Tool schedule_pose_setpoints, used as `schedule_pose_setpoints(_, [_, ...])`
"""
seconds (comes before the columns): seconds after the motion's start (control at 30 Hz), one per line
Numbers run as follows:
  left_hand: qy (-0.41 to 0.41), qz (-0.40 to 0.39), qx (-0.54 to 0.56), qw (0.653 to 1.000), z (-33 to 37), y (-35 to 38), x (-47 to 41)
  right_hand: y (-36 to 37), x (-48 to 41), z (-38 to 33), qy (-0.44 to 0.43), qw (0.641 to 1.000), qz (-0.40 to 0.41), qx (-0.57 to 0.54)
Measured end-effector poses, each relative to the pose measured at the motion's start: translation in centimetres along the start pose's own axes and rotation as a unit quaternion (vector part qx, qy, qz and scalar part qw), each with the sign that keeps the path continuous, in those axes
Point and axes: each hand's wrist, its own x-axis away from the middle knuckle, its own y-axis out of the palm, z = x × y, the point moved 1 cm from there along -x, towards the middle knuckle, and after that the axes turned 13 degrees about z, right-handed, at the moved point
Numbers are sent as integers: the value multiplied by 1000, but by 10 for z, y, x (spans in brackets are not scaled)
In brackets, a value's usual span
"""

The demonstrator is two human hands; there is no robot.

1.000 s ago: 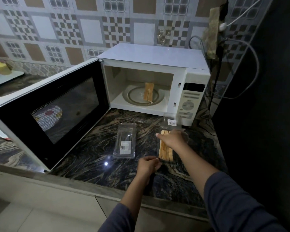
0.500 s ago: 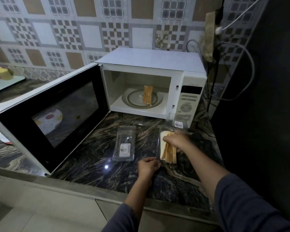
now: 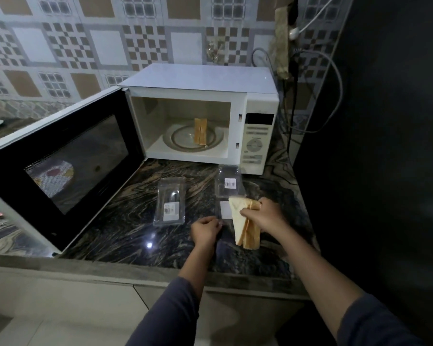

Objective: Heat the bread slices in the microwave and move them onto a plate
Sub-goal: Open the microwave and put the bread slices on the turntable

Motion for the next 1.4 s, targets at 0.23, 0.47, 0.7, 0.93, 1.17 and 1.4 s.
schedule_pose_setpoints(0.23, [53, 18, -41, 998, -5, 1, 1, -31, 21, 37, 19, 997, 63, -32])
schedule_pose_setpoints(0.47, [212, 9, -191, 958, -3, -9, 28, -60, 21, 35, 14, 991, 116, -65])
schedule_pose_setpoints(0.7, [398, -43, -327, 856, -19, -50, 31, -68, 11, -12, -39, 981, 170, -88])
schedule_pose_setpoints(0.93, [464, 2, -414, 783, -16, -118, 1, -27, 2, -78, -95, 979, 131, -128])
schedule_pose_setpoints(1.17, [438, 69, -427, 788, 9, -167, -47, 37, -22, -141, -128, 985, 63, -98])
schedule_pose_setpoints(1.4, [404, 16, -425, 810, 56, -153, -131, 87, -83, -198, -114, 990, 72, -50])
